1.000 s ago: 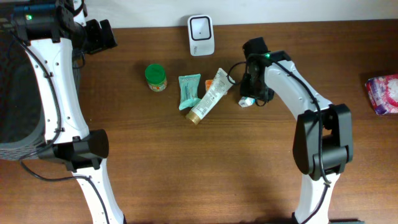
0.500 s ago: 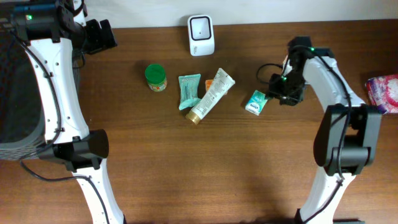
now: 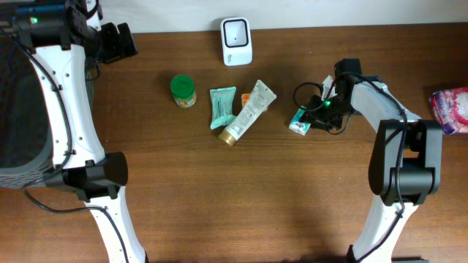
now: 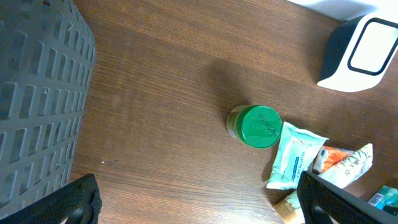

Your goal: Scan the item barcode

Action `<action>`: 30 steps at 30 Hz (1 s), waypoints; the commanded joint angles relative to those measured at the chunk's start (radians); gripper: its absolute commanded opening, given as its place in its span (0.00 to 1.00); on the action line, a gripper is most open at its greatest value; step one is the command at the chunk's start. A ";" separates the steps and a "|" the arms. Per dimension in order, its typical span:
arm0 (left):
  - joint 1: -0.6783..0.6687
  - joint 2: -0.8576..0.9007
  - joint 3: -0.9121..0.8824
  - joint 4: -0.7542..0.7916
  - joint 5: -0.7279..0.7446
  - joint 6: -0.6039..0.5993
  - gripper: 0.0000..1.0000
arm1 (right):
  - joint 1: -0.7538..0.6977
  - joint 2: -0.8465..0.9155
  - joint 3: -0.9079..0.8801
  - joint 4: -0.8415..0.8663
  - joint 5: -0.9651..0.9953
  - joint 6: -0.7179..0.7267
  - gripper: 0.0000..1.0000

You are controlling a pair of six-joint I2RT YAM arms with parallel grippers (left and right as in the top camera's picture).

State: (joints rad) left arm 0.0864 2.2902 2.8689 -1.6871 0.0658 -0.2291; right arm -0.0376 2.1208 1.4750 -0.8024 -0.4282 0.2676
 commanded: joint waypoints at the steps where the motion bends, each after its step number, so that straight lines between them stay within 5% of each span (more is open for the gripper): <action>1: 0.002 -0.037 0.012 -0.001 -0.010 -0.002 0.99 | 0.003 0.013 -0.016 0.000 0.000 0.003 0.16; 4: 0.002 -0.037 0.012 -0.001 -0.010 -0.002 0.99 | 0.003 0.012 -0.005 -0.005 -0.059 0.003 0.04; 10: 0.002 -0.037 0.012 -0.001 -0.010 -0.002 0.99 | 0.003 0.012 0.012 0.014 -0.189 -0.009 0.04; 18: 0.002 -0.037 0.012 -0.001 -0.010 -0.002 0.99 | 0.003 0.012 0.012 0.059 -0.785 -0.369 0.04; 23: 0.002 -0.037 0.012 -0.001 -0.010 -0.002 0.99 | 0.007 0.012 0.012 0.055 -0.859 -0.370 0.04; 30: 0.002 -0.037 0.012 -0.001 -0.010 -0.002 0.99 | 0.084 0.012 0.012 0.028 -0.962 -0.623 0.04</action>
State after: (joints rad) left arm 0.0864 2.2902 2.8689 -1.6871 0.0658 -0.2291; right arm 0.0177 2.1220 1.4754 -0.7704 -1.3331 -0.2428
